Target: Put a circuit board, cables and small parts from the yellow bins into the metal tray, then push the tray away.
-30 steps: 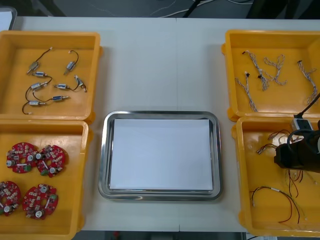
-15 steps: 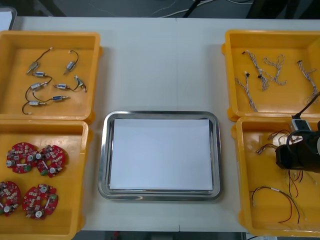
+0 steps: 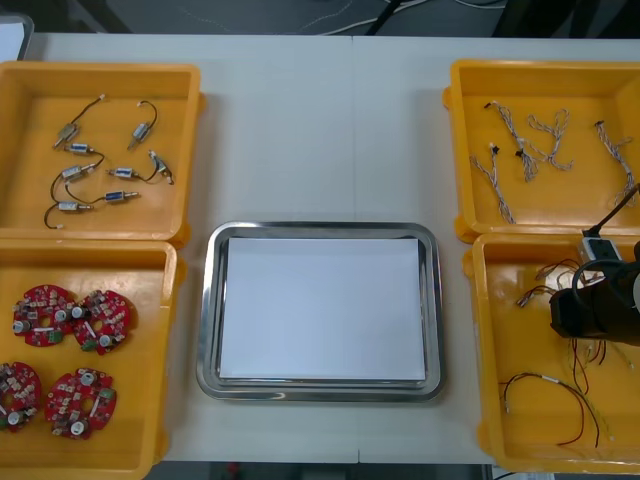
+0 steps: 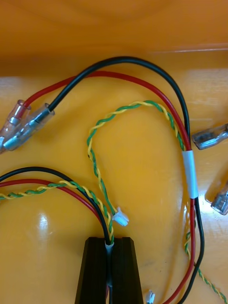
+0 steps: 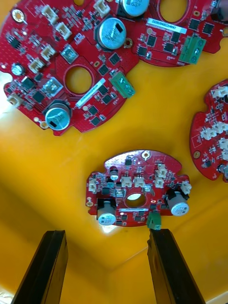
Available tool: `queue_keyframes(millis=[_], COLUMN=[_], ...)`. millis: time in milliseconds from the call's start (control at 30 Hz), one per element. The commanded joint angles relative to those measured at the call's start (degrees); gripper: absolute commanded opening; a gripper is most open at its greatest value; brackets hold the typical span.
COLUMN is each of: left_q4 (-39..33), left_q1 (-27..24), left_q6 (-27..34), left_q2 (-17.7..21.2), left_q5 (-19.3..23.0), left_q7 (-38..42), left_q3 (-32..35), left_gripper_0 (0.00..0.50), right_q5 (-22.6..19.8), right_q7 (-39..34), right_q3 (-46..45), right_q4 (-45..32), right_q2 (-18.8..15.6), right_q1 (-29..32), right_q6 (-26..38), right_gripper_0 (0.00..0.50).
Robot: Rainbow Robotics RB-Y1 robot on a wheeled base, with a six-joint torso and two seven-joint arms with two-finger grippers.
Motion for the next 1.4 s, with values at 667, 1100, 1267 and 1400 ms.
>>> queue_keyframes(millis=[667, 1100, 1267, 1400], left_q4=[1.5, 4.3, 4.3, 4.3], left_q1=[6.8, 5.5, 5.4, 5.1], left_q6=[-5.0, -7.8, -7.9, -8.0], left_q2=[2.5, 2.5, 2.5, 2.5], left_q5=[0.8, 0.3, -0.2, -0.7], left_q7=[-8.6, -9.9, -9.9, -9.9], left_q3=[-1.3, -4.8, -5.5, -6.1], left_gripper_0=[0.5, 0.5, 0.5, 0.5], right_q5=[-5.5, -12.7, -13.0, -13.6], right_q7=[3.1, 6.0, 10.5, 16.0], right_q3=[-13.1, -23.0, -23.0, -23.2], right_q4=[-14.2, -18.3, -21.0, -22.9], right_q2=[0.1, -1.9, -3.1, -3.2], right_q1=[-1.1, -4.2, -4.2, -3.5], right_q6=[19.7, 24.5, 24.5, 24.5], right_gripper_0=[0.0, 0.0, 0.0, 0.0])
